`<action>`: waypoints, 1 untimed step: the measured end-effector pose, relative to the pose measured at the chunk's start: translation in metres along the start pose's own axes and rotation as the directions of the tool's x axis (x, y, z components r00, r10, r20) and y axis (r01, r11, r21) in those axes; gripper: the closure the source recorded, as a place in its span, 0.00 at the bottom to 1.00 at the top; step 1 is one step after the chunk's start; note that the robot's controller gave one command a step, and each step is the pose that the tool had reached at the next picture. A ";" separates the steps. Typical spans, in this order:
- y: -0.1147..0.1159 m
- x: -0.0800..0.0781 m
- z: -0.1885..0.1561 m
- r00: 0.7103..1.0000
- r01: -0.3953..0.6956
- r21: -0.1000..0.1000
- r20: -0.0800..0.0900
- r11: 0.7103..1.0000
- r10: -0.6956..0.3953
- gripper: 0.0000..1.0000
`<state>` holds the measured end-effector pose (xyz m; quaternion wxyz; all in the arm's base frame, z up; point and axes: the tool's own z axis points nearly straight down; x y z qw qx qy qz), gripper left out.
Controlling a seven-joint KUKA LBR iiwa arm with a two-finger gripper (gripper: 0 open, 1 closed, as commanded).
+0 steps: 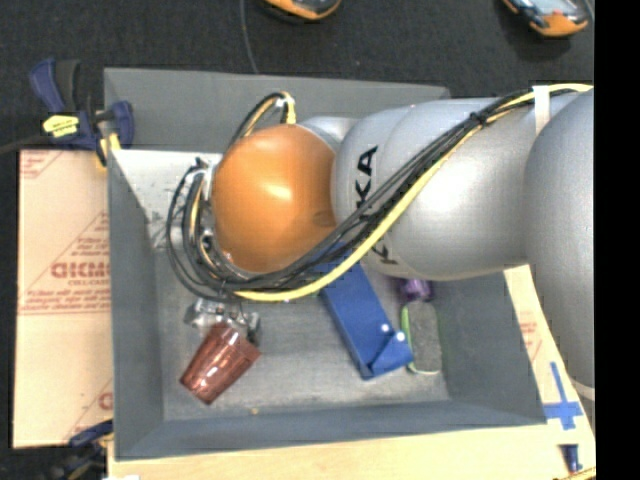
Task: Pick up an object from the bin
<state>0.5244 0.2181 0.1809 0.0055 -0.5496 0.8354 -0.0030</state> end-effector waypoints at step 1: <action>-0.001 0.000 -0.016 1.000 -0.003 0.001 0.001 1.000 0.003 1.00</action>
Offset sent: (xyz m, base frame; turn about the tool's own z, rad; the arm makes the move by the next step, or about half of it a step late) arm 0.0001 -0.0002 0.0115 0.0018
